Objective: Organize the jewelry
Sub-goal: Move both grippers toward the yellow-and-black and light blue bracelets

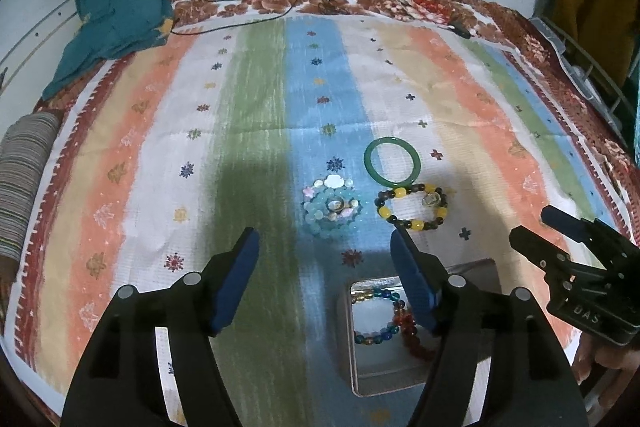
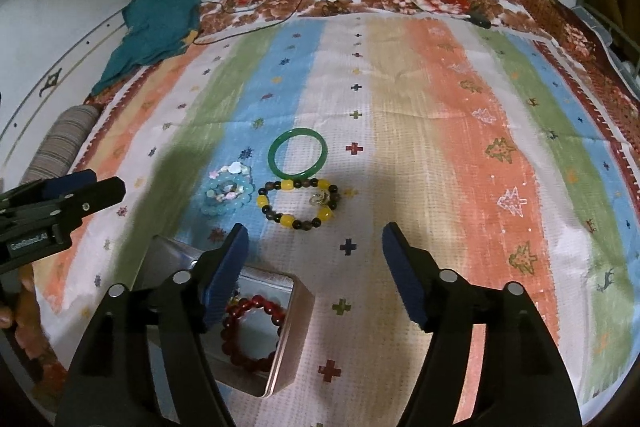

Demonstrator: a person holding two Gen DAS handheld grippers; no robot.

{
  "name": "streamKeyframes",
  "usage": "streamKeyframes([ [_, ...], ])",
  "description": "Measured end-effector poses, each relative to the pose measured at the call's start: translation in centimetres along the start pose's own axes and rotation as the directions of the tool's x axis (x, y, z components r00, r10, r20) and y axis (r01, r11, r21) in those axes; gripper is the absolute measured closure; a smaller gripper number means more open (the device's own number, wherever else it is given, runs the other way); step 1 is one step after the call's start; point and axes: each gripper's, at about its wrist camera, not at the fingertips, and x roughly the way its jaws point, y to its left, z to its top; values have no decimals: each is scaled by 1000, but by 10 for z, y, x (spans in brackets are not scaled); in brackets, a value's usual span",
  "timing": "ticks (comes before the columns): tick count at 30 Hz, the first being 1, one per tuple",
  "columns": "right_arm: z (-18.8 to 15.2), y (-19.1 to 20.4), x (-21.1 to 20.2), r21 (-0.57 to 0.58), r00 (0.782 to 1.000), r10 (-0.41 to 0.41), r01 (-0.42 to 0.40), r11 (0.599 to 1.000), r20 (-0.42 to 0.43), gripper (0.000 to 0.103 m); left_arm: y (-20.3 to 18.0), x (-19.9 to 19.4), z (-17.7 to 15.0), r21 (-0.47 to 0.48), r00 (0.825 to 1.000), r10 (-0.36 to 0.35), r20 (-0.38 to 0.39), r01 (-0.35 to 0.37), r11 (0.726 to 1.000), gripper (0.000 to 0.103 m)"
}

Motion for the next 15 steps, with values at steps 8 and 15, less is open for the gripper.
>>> streamKeyframes([
  [8, 4, -5, 13, 6, 999, 5, -5, 1000, -41, 32, 3, 17, 7, 6, 999, 25, -24, -25, 1000, 33],
  [15, 7, -7, 26, 11, 997, 11, -10, 1000, -75, 32, 8, 32, 13, 1, 998, 34, -45, -34, 999, 33],
])
